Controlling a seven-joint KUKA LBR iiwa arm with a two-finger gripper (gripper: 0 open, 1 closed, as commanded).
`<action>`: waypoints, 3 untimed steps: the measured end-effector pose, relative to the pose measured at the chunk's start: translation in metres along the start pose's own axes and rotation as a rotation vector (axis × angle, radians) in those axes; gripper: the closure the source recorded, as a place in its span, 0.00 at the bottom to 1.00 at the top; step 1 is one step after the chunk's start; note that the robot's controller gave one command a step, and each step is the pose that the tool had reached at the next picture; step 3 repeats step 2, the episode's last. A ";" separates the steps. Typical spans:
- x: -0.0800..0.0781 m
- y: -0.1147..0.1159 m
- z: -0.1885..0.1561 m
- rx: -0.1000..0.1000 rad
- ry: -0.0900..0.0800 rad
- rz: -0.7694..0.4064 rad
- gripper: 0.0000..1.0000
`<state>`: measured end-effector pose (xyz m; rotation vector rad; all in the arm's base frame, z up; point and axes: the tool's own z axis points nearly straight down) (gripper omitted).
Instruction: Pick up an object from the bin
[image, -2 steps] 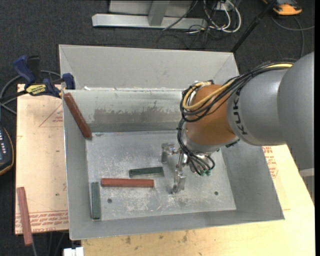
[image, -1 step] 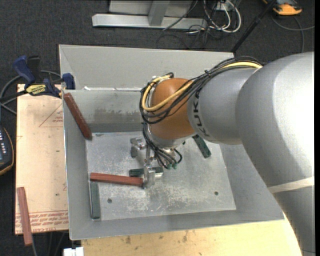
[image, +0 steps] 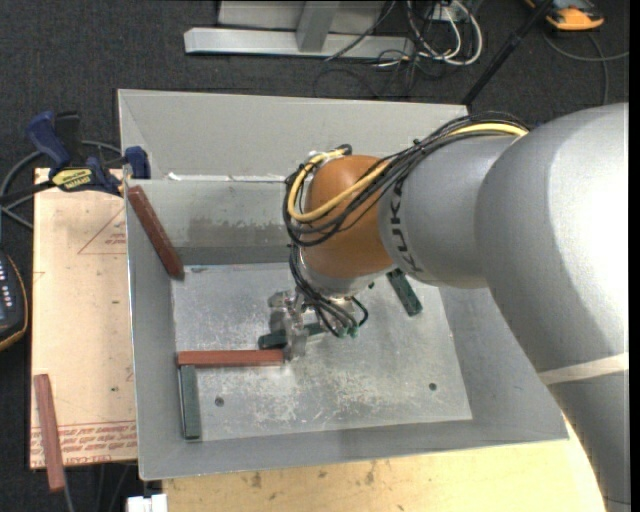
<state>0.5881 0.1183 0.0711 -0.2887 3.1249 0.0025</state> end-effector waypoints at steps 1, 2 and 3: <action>-0.005 0.011 -0.125 -0.001 -0.008 0.023 1.00; 0.019 -0.015 -0.188 0.002 -0.004 -0.325 1.00; 0.019 -0.015 -0.188 0.002 -0.004 -0.325 1.00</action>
Offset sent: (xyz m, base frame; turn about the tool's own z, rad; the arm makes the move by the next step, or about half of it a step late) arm -0.0003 0.0105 0.1195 0.0253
